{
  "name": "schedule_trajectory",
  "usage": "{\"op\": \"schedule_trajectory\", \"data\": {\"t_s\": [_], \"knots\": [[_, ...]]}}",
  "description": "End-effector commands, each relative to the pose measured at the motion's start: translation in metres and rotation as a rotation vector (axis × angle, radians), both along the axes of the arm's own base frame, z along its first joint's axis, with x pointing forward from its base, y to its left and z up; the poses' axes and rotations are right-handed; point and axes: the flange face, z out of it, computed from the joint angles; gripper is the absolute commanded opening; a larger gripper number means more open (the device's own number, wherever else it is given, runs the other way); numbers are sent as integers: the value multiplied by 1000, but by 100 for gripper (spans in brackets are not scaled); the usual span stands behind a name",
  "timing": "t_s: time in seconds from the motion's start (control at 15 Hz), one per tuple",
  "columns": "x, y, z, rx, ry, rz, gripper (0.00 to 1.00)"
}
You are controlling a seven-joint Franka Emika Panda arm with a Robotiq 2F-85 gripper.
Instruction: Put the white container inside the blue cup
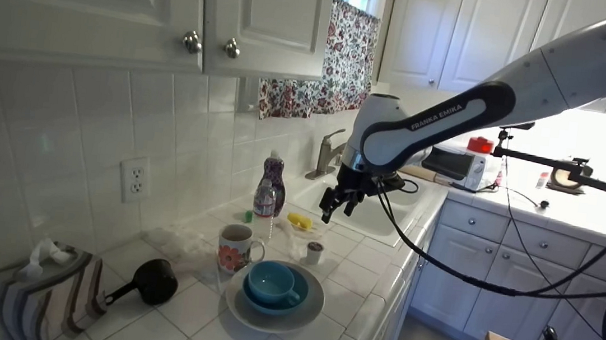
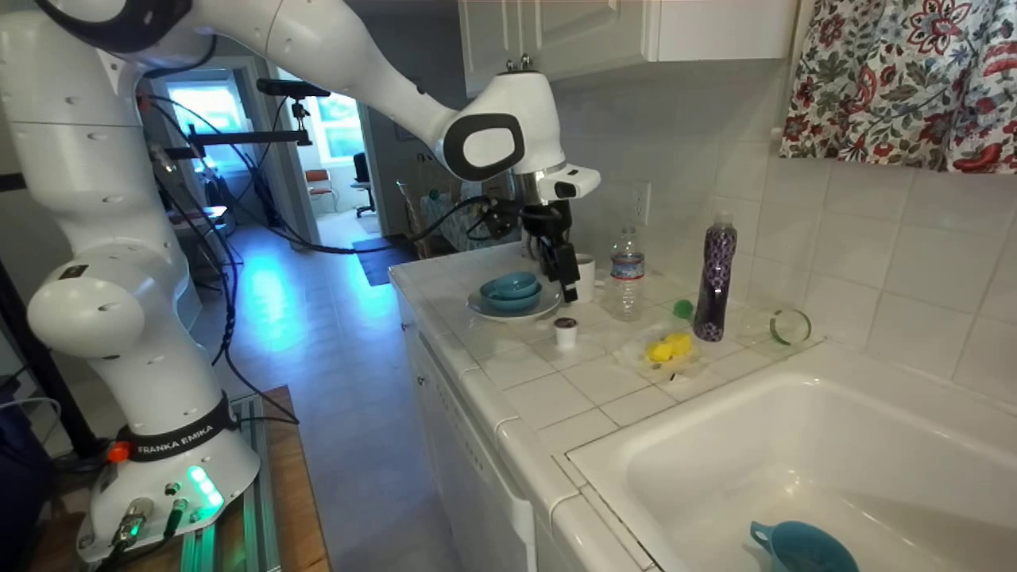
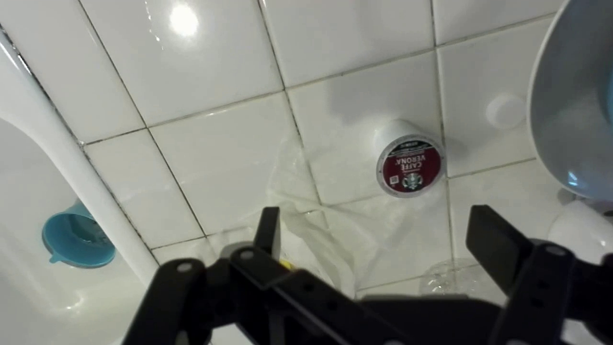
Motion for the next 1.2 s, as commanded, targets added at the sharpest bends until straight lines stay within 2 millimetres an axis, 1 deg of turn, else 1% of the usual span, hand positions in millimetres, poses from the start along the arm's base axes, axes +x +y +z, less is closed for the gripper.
{"op": "schedule_trajectory", "data": {"t_s": [0.0, 0.33, 0.53, 1.13], "knots": [[17, 0, -17, -2, 13, -46, 100], [28, 15, -43, -2, 43, -53, 100], [34, 20, -55, -2, 64, -58, 100], [58, 32, -74, 1, 88, -60, 100]]}}
